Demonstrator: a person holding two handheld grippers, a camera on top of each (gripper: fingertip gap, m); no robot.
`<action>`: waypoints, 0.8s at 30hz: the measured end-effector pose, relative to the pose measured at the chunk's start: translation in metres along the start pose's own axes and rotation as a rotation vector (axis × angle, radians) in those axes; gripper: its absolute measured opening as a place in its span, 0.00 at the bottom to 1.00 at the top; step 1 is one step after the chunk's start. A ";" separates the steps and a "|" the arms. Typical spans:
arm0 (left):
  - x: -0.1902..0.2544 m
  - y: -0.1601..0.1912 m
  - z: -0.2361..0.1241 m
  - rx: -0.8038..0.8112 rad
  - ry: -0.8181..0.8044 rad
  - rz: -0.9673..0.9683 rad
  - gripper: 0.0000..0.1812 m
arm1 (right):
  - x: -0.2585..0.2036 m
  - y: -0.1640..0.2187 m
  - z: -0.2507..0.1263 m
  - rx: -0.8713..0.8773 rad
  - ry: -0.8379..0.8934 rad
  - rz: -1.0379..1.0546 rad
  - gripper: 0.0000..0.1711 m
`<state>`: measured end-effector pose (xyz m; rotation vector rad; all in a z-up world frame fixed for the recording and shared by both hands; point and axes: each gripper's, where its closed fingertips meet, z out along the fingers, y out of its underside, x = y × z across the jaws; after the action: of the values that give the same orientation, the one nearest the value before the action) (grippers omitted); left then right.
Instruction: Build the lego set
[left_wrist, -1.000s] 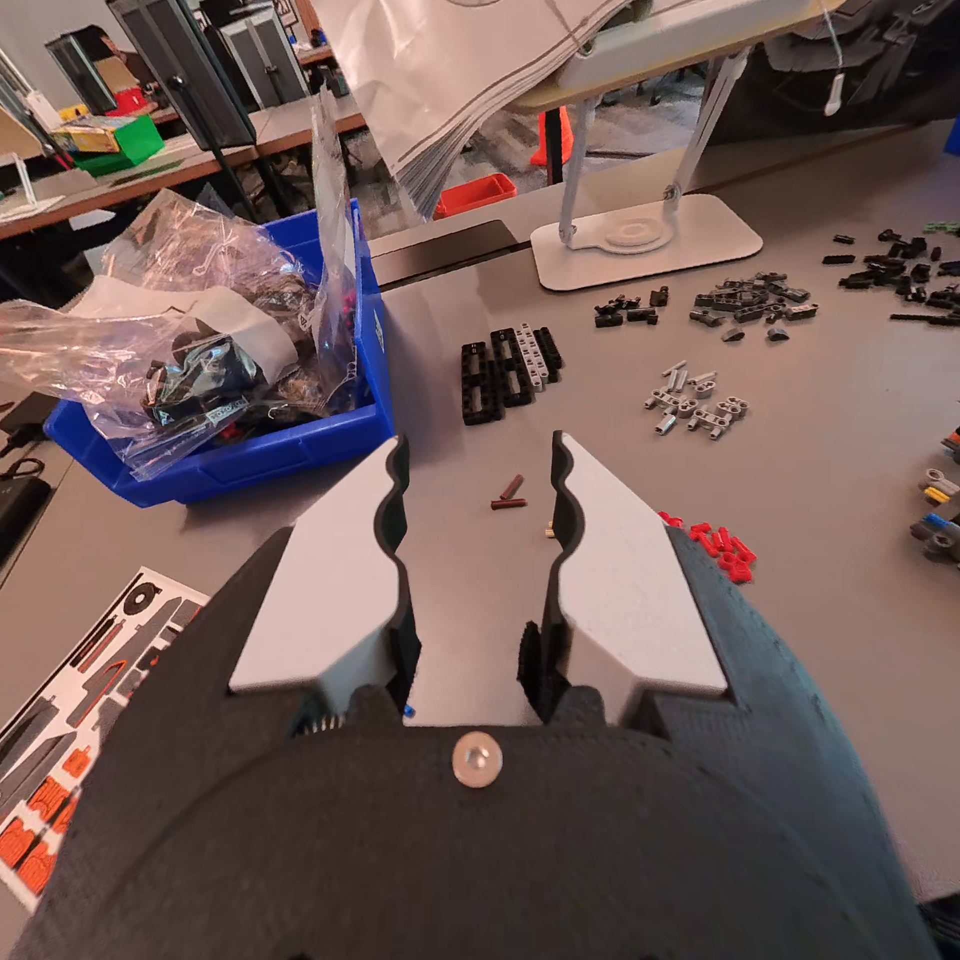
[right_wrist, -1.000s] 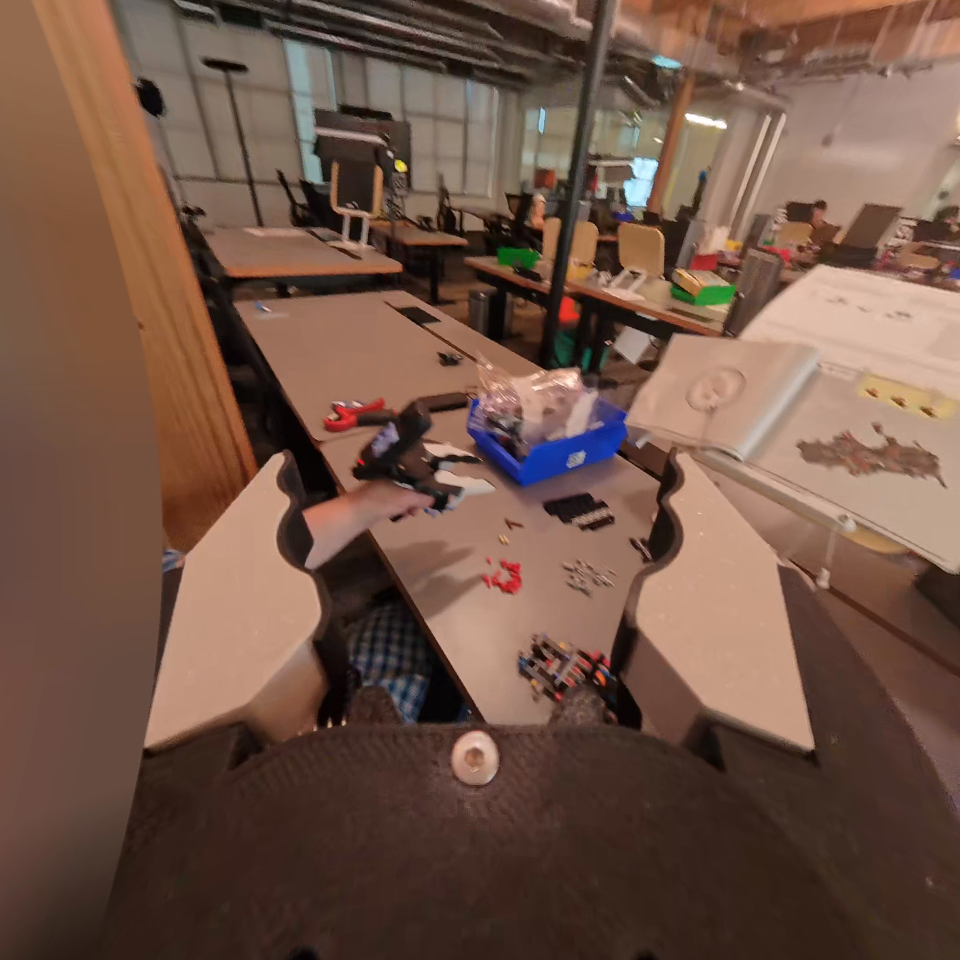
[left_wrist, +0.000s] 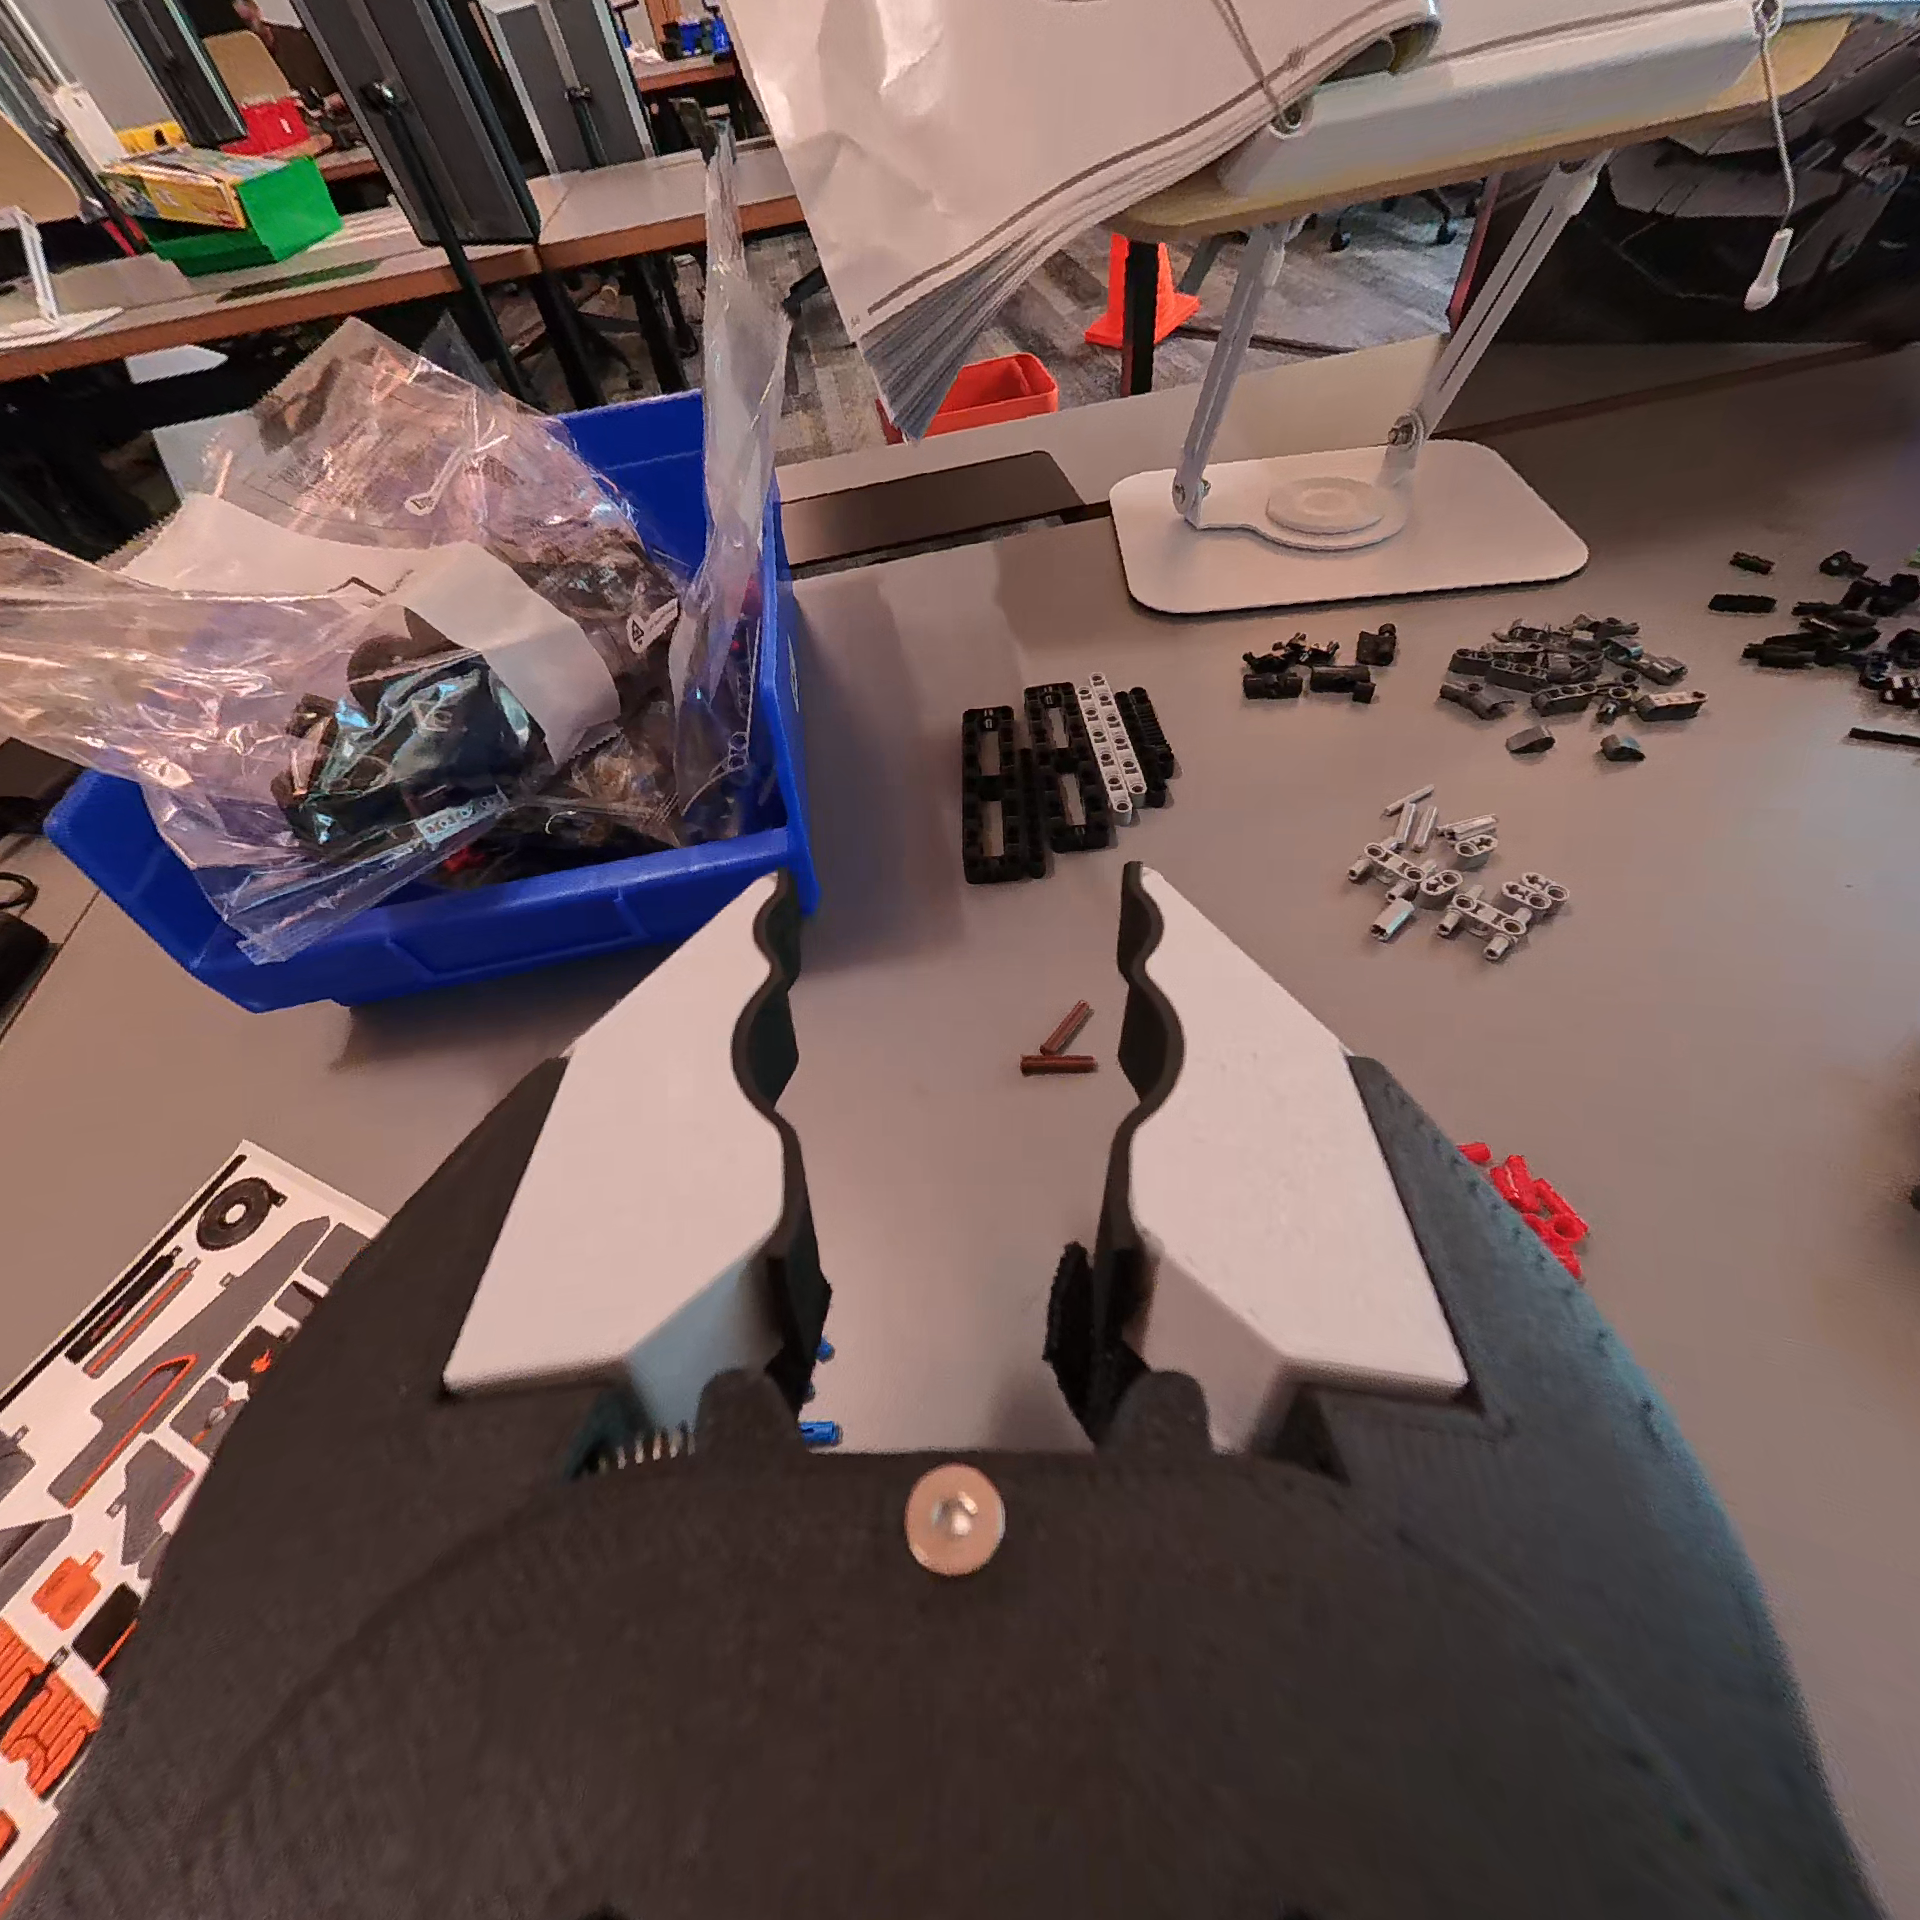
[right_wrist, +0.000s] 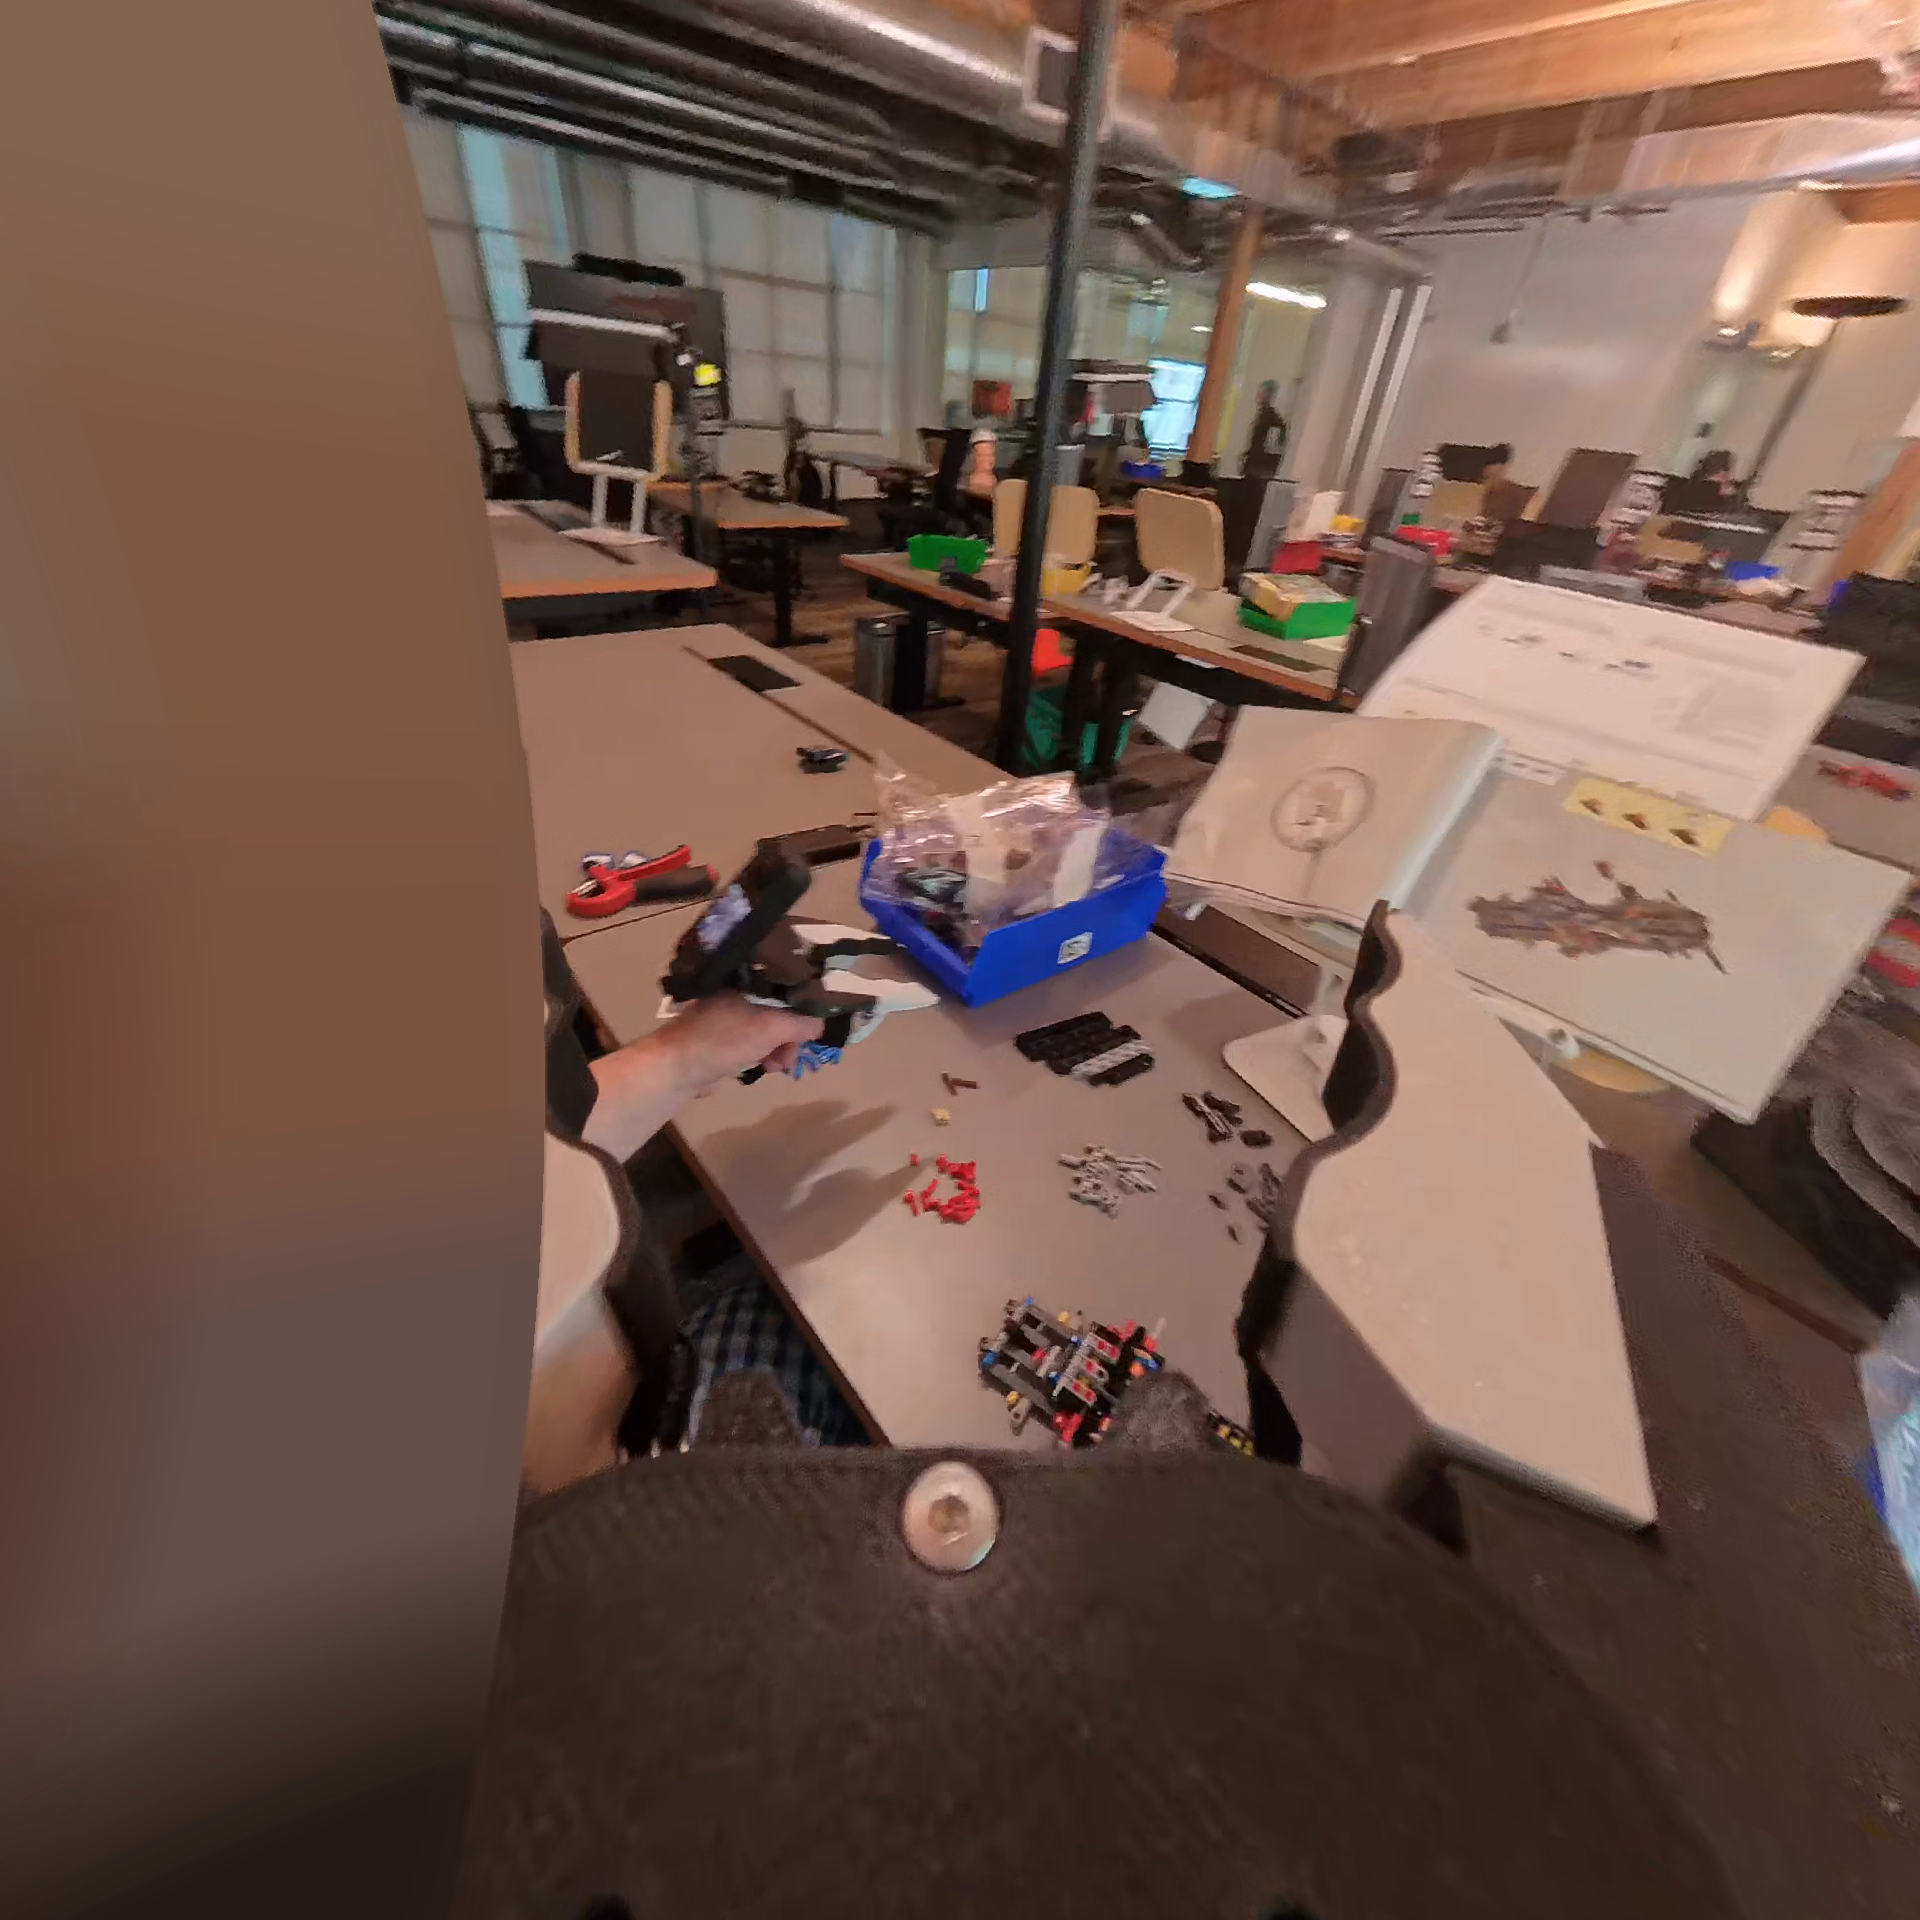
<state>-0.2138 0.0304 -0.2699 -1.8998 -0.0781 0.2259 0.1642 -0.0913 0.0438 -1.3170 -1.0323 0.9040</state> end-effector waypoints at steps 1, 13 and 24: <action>0.001 -0.001 0.000 0.001 0.000 0.006 0.33 | 0.015 0.007 0.001 0.000 0.017 0.029 0.82; 0.054 -0.007 0.015 0.006 -0.141 0.230 0.46 | 0.208 0.262 0.064 -0.284 0.506 0.162 0.86; 0.068 0.007 0.020 -0.022 -0.116 0.187 0.46 | 0.235 0.346 0.080 -0.449 0.603 0.069 0.89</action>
<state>-0.1514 0.0575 -0.2905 -1.9157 0.0192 0.4641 0.1777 0.1788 -0.2846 -1.8590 -0.7282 0.2772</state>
